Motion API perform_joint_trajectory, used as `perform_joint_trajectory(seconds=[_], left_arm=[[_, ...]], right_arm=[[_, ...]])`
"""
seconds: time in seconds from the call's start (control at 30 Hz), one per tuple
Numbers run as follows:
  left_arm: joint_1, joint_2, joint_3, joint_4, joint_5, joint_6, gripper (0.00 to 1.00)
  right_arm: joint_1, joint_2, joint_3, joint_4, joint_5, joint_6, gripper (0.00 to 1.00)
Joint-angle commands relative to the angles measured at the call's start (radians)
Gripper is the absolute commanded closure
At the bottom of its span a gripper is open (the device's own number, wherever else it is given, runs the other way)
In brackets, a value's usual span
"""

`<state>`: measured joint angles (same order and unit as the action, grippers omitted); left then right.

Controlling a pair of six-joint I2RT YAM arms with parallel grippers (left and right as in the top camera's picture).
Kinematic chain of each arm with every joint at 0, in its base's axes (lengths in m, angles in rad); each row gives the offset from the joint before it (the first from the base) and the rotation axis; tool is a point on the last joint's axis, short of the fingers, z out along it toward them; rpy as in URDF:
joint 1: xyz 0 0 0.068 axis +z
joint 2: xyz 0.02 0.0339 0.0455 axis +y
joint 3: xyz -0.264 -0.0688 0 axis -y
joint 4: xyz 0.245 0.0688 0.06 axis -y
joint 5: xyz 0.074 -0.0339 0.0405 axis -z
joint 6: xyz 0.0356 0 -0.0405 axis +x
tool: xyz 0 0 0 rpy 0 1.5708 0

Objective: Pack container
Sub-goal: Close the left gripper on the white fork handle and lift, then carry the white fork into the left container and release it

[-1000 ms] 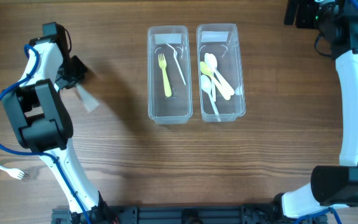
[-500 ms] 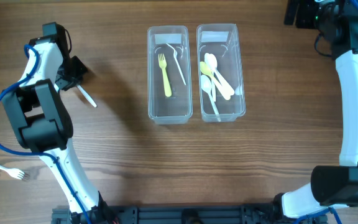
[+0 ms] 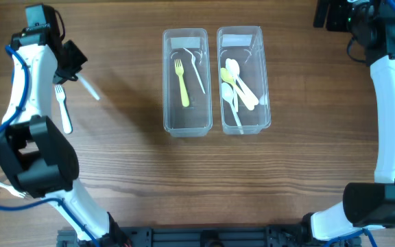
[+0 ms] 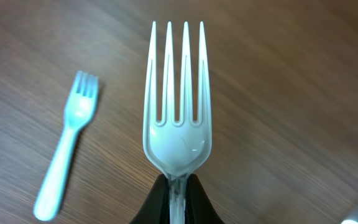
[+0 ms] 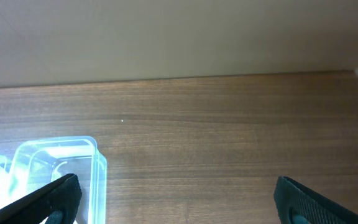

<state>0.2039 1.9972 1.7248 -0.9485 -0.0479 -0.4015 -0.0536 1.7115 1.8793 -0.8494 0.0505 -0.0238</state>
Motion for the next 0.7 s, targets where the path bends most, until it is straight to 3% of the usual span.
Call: perform_joint_trajectory(seconds=[0.0,0.43,0.67], left_arm=[[-0.082,-0.097,-0.002,0.006,0.089,0.000,0.96],[-0.507,-0.176,-0.003,0.076,0.133,-0.032,0.96],[-0.624,-0.127,-0.005,0.101,0.050,-0.033,0.96]], right_arm=[[-0.003,0.007,-0.003,0.003,0.017,-0.002,0.00],[-0.003,0.007,-0.003,0.003,0.017,-0.002,0.01],[-0.003,0.007,-0.003,0.003,0.017,-0.002,0.01]])
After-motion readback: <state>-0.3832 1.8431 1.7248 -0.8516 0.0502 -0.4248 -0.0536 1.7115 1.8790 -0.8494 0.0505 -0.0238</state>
